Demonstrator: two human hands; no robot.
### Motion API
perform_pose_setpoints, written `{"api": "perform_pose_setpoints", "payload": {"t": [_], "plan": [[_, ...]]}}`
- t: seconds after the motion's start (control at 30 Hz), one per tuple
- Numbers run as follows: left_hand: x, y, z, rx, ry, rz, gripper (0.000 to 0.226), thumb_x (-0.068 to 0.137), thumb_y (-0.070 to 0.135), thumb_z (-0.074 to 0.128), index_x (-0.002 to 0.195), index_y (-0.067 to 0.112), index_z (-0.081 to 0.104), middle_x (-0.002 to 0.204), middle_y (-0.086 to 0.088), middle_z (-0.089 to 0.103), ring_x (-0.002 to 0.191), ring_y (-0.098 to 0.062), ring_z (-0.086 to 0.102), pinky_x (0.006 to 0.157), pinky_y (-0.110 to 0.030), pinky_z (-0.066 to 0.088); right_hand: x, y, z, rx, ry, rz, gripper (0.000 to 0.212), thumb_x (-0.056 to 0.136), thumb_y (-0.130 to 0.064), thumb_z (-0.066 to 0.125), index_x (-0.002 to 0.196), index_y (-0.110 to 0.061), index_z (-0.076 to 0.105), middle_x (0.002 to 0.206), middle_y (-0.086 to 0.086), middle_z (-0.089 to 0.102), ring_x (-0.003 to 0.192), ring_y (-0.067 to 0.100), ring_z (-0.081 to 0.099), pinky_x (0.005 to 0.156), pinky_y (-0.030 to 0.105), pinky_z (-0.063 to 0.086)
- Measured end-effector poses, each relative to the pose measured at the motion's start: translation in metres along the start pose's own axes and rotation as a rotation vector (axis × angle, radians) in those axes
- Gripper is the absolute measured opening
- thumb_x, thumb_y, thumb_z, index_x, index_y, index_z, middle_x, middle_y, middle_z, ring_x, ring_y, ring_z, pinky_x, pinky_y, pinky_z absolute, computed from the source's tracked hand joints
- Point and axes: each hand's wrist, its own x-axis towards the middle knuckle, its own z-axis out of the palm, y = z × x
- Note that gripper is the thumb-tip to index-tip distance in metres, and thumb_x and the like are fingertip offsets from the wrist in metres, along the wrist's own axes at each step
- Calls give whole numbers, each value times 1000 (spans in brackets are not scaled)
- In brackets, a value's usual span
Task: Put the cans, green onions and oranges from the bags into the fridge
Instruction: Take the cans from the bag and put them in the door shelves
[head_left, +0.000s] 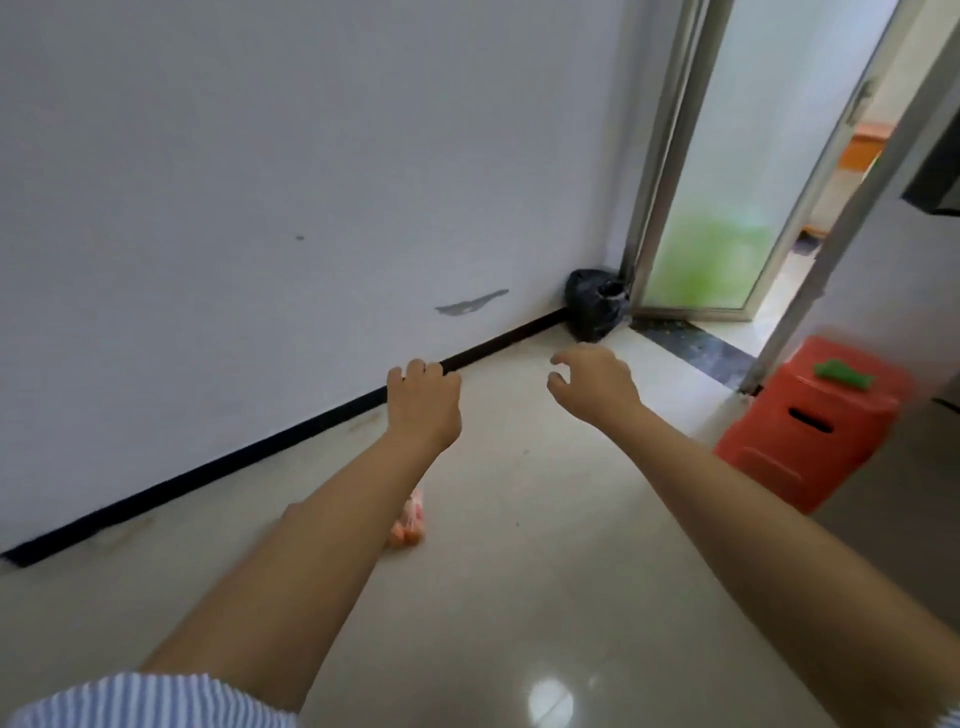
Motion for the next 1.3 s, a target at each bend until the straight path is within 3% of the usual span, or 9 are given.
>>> {"api": "perform_pose_setpoints", "payload": {"t": [0.2, 0.43, 0.67, 0.83, 1.0, 1.1, 1.2, 1.3], "plan": [[16, -134, 70, -62, -151, -186, 34, 93, 13, 38, 124, 12, 53, 128, -7, 53, 120, -26, 45, 93, -34, 40, 66, -95, 106, 11, -186, -114, 38, 93, -23, 44, 128, -11, 52, 134, 9, 53, 124, 25, 47, 100, 36, 40], [73, -277, 125, -126, -322, -343, 40, 93, 13, 38, 132, 13, 49, 137, -9, 48, 126, -26, 43, 97, -35, 41, 174, -190, 209, 57, -428, -147, 39, 93, -22, 42, 129, -10, 50, 136, 9, 51, 124, 25, 47, 103, 36, 40], [111, -405, 174, -155, -431, -394, 39, 93, 16, 40, 131, 13, 51, 136, -9, 50, 126, -26, 45, 96, -35, 42, 236, -290, 291, 72, -609, -128, 38, 94, -21, 41, 129, -10, 50, 136, 8, 51, 125, 25, 46, 104, 34, 38], [135, -486, 220, -117, -540, -274, 39, 94, 17, 39, 131, 14, 49, 134, -9, 50, 124, -26, 45, 95, -35, 43, 250, -339, 354, 112, -667, 9, 37, 94, -19, 43, 128, -10, 51, 134, 9, 53, 123, 25, 48, 103, 32, 38], [175, -555, 240, -22, -591, -9, 35, 94, 15, 39, 128, 10, 50, 131, -12, 51, 121, -28, 48, 93, -36, 43, 236, -378, 400, 150, -673, 238, 30, 94, -18, 42, 115, -6, 61, 121, 18, 60, 118, 32, 52, 97, 34, 40], [201, -577, 245, -12, -591, 140, 31, 94, 13, 39, 121, 6, 52, 127, -14, 54, 118, -30, 49, 90, -37, 44, 216, -400, 417, 202, -631, 400, 28, 91, -20, 47, 108, -6, 64, 116, 20, 62, 112, 32, 54, 89, 32, 43], [218, -585, 255, -19, -607, 227, 34, 94, 14, 40, 126, 7, 51, 130, -14, 51, 120, -31, 47, 93, -37, 43, 204, -414, 431, 269, -666, 470, 27, 92, -15, 47, 108, 0, 62, 113, 18, 63, 105, 31, 58, 76, 26, 40], [223, -585, 273, -8, -626, 281, 36, 95, 20, 39, 128, 9, 50, 130, -13, 51, 120, -30, 48, 94, -36, 43, 206, -417, 448, 332, -680, 488, 27, 90, -14, 49, 110, 0, 63, 115, 17, 64, 107, 30, 58, 85, 29, 43]]}}
